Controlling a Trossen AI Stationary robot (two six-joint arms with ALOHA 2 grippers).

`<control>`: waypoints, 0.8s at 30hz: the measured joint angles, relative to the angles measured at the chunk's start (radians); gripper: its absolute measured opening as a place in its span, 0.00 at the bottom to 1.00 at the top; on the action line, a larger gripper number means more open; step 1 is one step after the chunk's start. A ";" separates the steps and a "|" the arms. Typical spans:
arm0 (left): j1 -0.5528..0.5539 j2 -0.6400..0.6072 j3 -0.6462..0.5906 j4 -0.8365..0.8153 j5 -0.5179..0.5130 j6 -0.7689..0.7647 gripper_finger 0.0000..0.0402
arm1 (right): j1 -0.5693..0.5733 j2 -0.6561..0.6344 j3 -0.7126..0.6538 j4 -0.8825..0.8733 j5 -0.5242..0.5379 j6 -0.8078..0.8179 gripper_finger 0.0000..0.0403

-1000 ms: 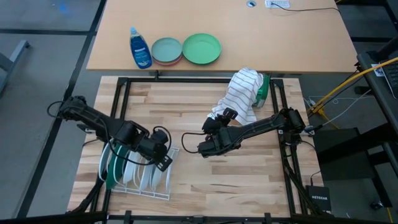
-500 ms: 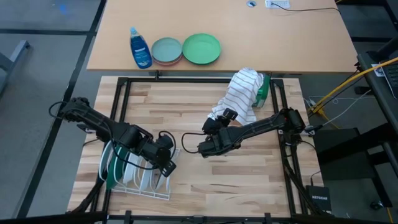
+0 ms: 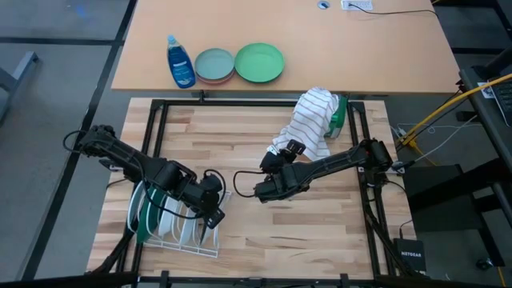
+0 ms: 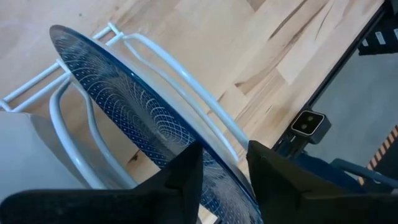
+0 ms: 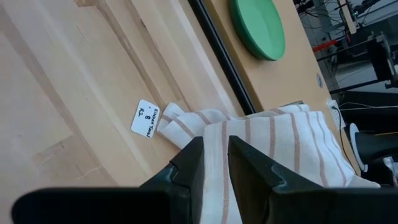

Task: Sort dishes
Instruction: Put the blue plate in the white dish rack, then return to Home Position

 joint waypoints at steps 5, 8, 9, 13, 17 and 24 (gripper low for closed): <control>0.009 -0.001 0.000 -0.003 0.015 0.021 0.35 | 0.000 0.000 0.000 0.000 -0.010 0.000 0.19; 0.022 -0.008 0.000 -0.001 0.068 0.022 0.37 | 0.000 0.000 0.000 0.000 -0.016 -0.001 0.19; 0.026 -0.011 0.000 0.000 0.083 0.023 0.38 | 0.000 0.000 0.000 0.000 -0.016 -0.001 0.19; 0.039 -0.027 0.000 0.003 0.127 0.030 0.39 | 0.000 0.000 0.000 0.000 -0.034 -0.001 0.19; 0.051 -0.056 0.002 -0.004 0.143 0.082 0.39 | 0.000 0.000 0.000 -0.002 -0.034 -0.001 0.19; 0.094 -0.212 0.004 -0.005 0.100 0.195 0.39 | 0.000 -0.011 0.000 -0.055 -0.034 -0.022 0.19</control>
